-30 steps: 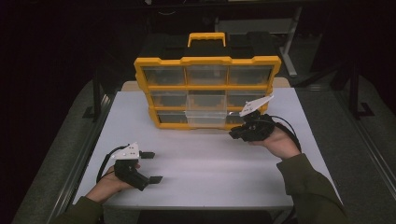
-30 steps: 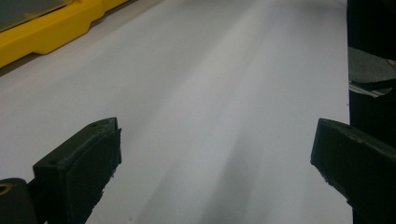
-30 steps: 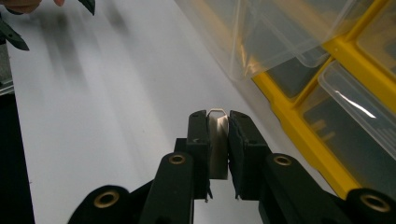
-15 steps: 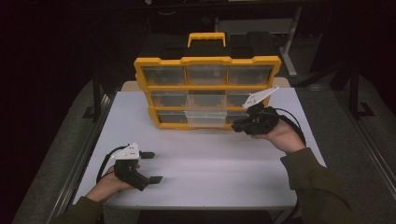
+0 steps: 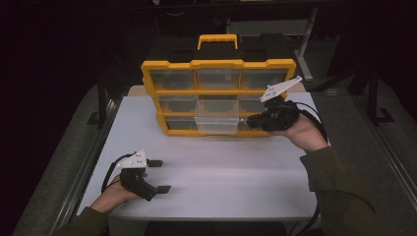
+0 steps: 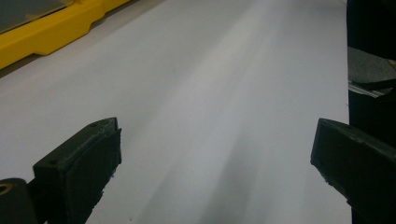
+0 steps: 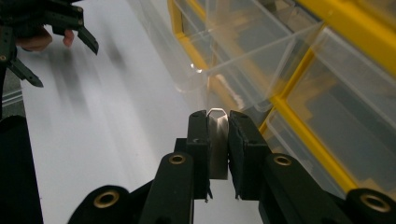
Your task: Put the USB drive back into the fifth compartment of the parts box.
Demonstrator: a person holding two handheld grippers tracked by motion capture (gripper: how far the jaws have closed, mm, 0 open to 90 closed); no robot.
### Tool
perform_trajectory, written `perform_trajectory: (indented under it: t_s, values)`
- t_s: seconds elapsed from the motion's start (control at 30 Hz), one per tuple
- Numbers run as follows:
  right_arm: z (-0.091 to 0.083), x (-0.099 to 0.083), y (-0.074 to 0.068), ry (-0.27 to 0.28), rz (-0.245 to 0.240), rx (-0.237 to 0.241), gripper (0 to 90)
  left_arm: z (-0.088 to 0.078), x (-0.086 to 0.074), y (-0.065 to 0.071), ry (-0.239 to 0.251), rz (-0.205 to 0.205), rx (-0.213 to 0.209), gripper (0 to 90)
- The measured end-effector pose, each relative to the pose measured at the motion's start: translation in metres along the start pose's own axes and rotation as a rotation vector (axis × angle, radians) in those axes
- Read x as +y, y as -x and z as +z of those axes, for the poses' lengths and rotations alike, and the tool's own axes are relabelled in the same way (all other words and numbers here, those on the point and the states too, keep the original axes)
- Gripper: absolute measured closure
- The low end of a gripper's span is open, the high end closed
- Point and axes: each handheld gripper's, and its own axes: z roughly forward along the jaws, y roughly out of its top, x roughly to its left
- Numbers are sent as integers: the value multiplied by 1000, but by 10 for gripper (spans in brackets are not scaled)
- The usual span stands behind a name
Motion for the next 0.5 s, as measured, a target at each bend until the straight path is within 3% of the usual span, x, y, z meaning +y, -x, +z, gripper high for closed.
perform_trajectory:
  t_s: [0.5]
  values:
    - [-10, 29, 5, 47, -13, 6, 777, 0, 0, 0, 3, -1, 5, 11]
